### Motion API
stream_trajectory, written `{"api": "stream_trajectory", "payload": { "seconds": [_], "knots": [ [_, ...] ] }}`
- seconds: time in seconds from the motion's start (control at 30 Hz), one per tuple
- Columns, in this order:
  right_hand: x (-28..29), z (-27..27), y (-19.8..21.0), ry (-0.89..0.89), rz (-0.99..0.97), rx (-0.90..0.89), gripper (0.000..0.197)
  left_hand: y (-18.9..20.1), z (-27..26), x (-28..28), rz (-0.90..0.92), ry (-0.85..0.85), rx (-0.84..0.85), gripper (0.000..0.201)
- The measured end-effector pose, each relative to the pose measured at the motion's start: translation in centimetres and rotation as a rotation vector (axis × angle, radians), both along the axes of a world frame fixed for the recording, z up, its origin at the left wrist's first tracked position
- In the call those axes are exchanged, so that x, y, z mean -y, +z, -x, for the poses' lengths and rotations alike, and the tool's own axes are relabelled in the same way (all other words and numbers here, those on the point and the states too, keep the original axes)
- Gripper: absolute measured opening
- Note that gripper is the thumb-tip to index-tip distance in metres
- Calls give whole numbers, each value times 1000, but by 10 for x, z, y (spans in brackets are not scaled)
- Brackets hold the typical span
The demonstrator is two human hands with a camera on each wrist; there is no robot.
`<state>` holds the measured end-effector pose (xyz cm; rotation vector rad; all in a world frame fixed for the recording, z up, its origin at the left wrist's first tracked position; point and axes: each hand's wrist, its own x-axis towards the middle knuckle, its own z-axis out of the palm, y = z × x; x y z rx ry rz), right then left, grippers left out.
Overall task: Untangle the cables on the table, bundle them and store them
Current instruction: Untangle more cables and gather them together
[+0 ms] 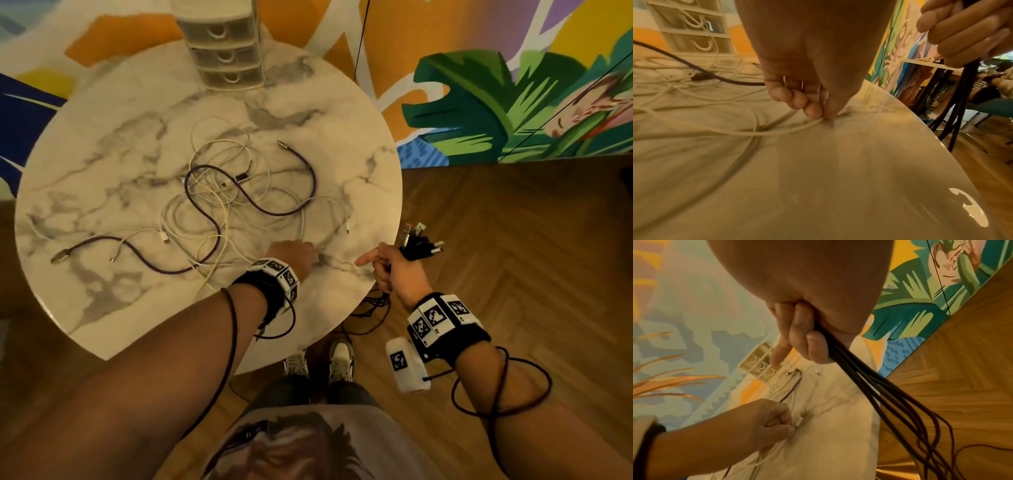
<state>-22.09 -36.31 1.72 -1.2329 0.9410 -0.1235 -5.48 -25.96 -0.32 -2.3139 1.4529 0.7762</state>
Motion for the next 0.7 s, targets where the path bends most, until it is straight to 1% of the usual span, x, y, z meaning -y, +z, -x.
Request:
{"api": "stream_trajectory", "payload": {
  "seconds": [0.07, 0.1, 0.13, 0.2, 0.27, 0.3, 0.33, 0.4, 0.43, 0.57, 0.6, 0.7],
  "knots": [
    [-3, 0, -2, -3, 10, -5, 55, 6, 4, 0, -24, -38, 2, 30],
    [-4, 0, -3, -7, 10, -3, 55, 10, 7, -1, -2, -29, -24, 28],
    [-7, 0, -4, -7, 7, -1, 54, 13, 10, -3, 60, 9, -70, 27],
    [-12, 1, -4, -8, 7, 6, 51, 21, 17, -7, 305, 153, -215, 23],
    [-20, 0, 0, 0, 3, 28, 44, 34, 27, -5, 623, 366, -420, 14],
    [-24, -2, 4, 13, -6, 43, 42, 40, 33, -3, 738, 448, -505, 12],
    [-29, -4, 8, 26, -22, 60, 44, 46, 38, -1, 807, 504, -577, 12],
    [-36, -9, 17, 25, -55, 95, 52, 52, 48, -1, 863, 572, -687, 12],
    [-38, -11, 20, 11, -65, 108, 52, 53, 52, -2, 881, 591, -717, 12],
    [-43, -14, 28, 21, -52, 95, 25, 51, 52, -6, 958, 656, -729, 7],
    [-45, -15, 30, 35, -46, 82, 22, 52, 52, -7, 978, 659, -730, 6],
    [-48, -18, 35, 72, -33, 55, 25, 56, 54, -8, 1003, 701, -806, 5]
  ]
}}
